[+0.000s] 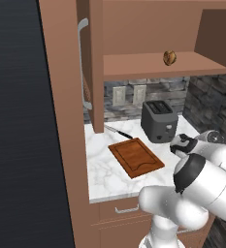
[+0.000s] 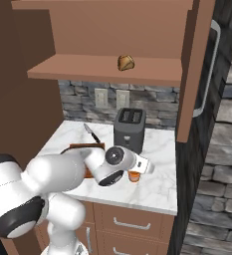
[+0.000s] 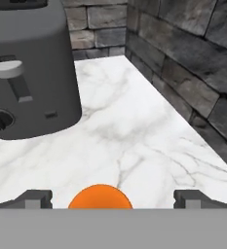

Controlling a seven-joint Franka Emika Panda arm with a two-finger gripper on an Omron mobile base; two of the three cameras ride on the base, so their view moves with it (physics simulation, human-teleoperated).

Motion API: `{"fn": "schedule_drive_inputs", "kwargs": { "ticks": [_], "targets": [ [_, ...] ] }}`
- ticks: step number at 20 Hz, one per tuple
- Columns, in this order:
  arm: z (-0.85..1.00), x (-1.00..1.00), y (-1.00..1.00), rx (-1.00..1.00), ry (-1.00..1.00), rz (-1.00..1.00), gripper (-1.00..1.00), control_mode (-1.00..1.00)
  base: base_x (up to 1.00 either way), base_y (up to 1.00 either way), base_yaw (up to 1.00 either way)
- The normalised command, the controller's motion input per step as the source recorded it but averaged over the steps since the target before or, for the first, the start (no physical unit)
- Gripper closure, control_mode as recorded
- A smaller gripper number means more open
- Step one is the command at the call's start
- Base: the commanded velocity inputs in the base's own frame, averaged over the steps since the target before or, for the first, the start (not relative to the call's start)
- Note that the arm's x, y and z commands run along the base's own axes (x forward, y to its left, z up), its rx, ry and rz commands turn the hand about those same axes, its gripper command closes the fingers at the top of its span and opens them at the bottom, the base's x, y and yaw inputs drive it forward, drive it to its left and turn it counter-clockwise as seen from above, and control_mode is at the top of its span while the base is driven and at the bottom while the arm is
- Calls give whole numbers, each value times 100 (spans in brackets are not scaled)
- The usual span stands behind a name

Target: Pick the bread, place it on the cutting board, pick the jam, place it on the counter, and close the cabinet.

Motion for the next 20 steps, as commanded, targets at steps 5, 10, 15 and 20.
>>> {"fn": "schedule_drive_inputs", "kwargs": {
  "ticks": [5, 10, 15, 20],
  "targets": [
    [40, 0, -1, 0, -1, 0, -100, -100, 0, 0, 0],
    [41, -1, 0, 0, -2, 0, -100, -100, 0, 0, 0],
    [37, -2, 0, -1, -1, 0, -100, -100, 0, 0, 0],
    [34, -5, 0, -3, 0, 0, -100, -100, 0, 0, 0]
  ]
}}
